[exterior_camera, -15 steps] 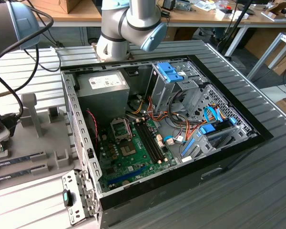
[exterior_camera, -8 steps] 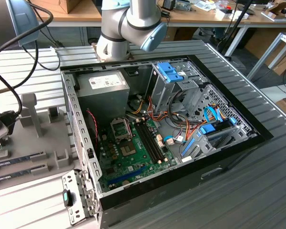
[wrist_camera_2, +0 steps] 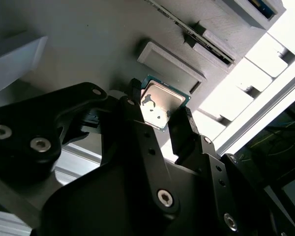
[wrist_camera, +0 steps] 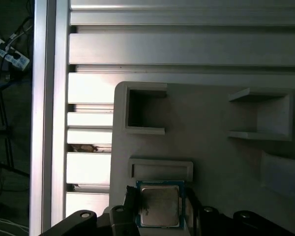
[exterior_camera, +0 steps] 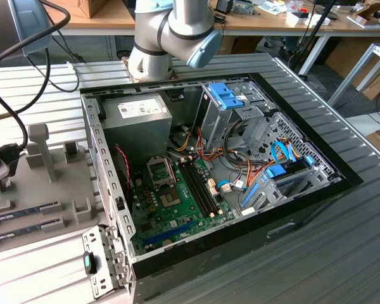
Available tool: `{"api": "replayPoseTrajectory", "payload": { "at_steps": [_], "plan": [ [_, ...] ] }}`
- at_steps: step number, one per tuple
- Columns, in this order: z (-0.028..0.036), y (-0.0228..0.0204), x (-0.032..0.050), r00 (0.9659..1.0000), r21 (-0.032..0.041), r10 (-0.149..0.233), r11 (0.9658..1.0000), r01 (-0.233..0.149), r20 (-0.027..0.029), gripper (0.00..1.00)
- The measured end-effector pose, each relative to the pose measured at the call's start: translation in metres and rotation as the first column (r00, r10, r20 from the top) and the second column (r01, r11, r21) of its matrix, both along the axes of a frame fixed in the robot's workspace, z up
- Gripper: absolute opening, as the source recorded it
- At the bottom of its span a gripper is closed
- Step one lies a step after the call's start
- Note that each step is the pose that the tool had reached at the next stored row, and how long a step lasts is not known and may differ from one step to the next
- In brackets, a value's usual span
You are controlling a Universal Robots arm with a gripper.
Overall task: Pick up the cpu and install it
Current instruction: 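Pick up the cpu and move it towards the insertion slot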
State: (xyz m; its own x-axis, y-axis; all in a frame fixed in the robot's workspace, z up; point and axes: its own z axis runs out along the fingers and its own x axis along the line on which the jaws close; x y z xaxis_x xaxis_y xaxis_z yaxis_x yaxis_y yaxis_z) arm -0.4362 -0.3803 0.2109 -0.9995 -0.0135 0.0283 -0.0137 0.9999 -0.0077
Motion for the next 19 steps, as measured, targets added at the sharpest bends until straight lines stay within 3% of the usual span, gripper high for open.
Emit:
{"api": "replayPoseTrajectory", "payload": {
  "at_steps": [16, 19],
  "plan": [
    [0.0126, 0.0, 0.0, 1.0, 0.0019, 0.0, 1.0, 0.0, -0.0001, 0.47],
    [0.0174, 0.0, 0.0, 1.0, 0.0027, 0.0, 1.0, 0.0, 0.0, 0.47]
  ]
}}
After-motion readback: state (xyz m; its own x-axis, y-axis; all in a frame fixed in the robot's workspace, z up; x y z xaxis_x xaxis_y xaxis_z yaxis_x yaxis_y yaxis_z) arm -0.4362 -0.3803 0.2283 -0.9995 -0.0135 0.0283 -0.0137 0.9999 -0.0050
